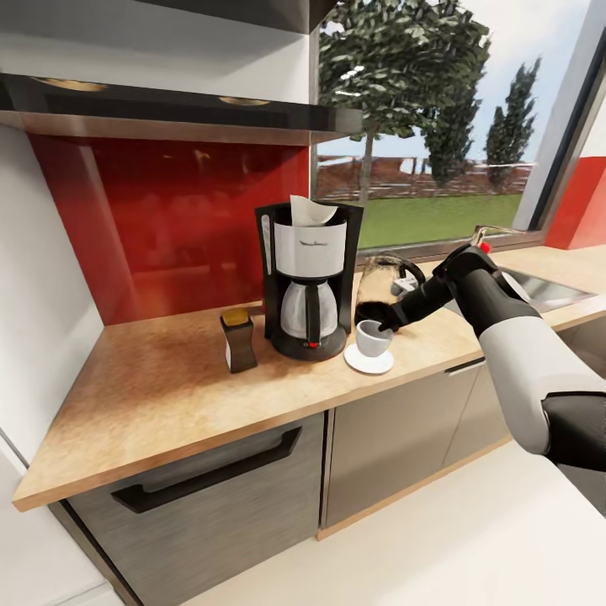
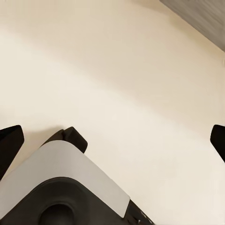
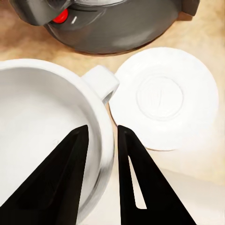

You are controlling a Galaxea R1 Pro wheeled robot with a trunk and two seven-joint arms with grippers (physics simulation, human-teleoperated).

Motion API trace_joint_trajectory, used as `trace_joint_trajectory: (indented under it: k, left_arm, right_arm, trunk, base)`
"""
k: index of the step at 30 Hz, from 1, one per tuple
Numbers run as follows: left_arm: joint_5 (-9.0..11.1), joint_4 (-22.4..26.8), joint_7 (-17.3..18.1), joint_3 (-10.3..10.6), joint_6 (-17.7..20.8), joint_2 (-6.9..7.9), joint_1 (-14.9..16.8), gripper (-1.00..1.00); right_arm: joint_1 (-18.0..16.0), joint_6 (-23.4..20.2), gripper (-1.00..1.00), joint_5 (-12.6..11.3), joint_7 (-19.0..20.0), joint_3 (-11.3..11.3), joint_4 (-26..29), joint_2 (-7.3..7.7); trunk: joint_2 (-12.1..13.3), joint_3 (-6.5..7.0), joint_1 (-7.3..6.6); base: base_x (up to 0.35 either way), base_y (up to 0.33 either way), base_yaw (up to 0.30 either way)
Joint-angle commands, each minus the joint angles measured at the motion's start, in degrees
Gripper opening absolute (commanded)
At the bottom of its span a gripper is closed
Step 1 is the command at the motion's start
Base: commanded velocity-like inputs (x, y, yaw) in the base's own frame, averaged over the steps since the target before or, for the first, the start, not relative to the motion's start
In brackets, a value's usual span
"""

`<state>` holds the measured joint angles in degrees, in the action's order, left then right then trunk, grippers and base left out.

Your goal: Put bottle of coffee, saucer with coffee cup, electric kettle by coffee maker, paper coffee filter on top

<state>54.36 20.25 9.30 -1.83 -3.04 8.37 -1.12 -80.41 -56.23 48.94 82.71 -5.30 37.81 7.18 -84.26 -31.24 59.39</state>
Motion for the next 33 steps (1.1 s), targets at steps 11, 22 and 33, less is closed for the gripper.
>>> trace_joint_trajectory:
  k: [11,22,33]
  left_arm:
    - [0.31,0.06,0.28,-0.11,0.05,-0.02,-0.02,1.0]
    - [0.31,0.06,0.28,-0.1,0.06,-0.02,-0.02,1.0]
    - [0.31,0.06,0.28,-0.1,0.06,-0.02,-0.02,1.0]
  right_arm:
    - [-0.01,-0.57,-1.0,0.54,0.61,-0.15,0.16,-0.1]
    - [-0.01,-0.56,-1.0,0.65,0.61,-0.1,0.19,-0.06]
    - [-0.01,-0.63,-1.0,1.22,-1.02,0.01,0.33,0.0]
  trunk:
    - [-0.03,-0.05,0.0]
    - [-0.03,-0.05,0.0]
    - [-0.03,-0.05,0.0]
  base:
    - [0.003,0.0,0.0]
    - [0.0,0.0,0.0]
    - [0.0,0.0,0.0]
